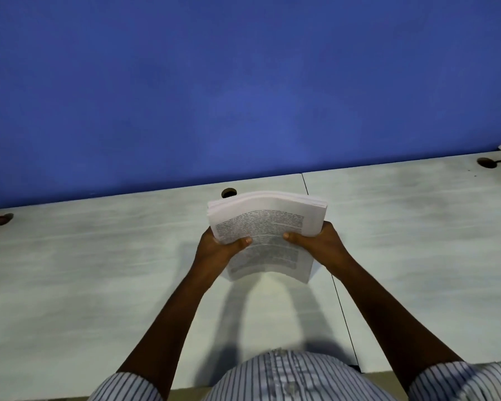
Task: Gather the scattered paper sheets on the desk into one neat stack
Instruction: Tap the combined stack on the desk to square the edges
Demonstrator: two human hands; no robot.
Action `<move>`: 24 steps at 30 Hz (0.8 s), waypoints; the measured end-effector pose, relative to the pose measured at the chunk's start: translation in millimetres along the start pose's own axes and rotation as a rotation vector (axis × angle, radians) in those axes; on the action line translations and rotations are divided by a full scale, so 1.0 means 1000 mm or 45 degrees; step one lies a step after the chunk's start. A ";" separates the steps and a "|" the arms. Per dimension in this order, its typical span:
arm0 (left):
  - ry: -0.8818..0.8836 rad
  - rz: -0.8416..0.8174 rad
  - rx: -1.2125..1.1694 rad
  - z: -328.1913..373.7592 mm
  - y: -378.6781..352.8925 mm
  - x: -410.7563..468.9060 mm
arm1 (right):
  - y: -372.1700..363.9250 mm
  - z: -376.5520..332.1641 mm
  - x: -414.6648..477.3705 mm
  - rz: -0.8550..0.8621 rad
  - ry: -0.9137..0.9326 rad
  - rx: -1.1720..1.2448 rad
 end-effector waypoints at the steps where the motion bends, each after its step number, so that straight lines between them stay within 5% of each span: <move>1: -0.005 -0.016 0.016 0.004 0.001 0.000 | 0.001 0.001 0.002 -0.001 0.000 -0.002; 6: -0.369 0.142 0.488 0.083 0.021 0.009 | 0.001 0.002 0.007 -0.029 -0.012 -0.042; 11: -0.983 -0.041 1.234 0.161 -0.045 0.000 | 0.002 0.004 0.008 -0.053 -0.011 -0.073; 16: -0.937 -0.360 1.808 0.119 -0.108 0.006 | -0.001 0.007 0.014 -0.073 -0.017 -0.152; 24: -1.020 -0.394 1.776 0.145 -0.108 0.013 | -0.002 0.008 0.009 -0.109 0.011 -0.245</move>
Point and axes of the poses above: each hand's wrist, its own x-axis towards the middle knuckle, its own y-axis out of the back of the hand, z = x × y, the point moved 8 cm from there along x, towards the middle knuckle, and after that the axes turned 7 degrees about -y, right-handed, at the moved point
